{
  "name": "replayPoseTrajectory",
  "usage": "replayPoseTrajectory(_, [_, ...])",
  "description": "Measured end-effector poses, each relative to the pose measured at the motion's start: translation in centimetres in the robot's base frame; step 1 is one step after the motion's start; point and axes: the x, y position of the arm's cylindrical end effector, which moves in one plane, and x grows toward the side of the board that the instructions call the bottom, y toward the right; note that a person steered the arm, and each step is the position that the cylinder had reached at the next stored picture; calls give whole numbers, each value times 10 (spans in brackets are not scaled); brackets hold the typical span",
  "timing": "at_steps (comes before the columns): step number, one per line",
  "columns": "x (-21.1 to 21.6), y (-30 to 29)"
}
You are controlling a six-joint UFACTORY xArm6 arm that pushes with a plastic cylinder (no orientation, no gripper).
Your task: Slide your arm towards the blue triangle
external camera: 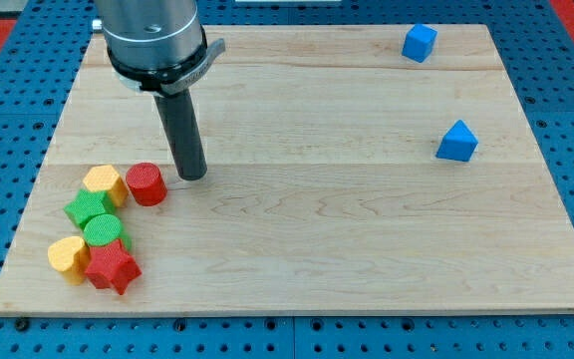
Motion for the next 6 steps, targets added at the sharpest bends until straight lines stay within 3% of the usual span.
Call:
replayPoseTrajectory(3, [26,-28])
replayPoseTrajectory(4, [36,60])
replayPoseTrajectory(5, [36,198])
replayPoseTrajectory(6, [-2,331])
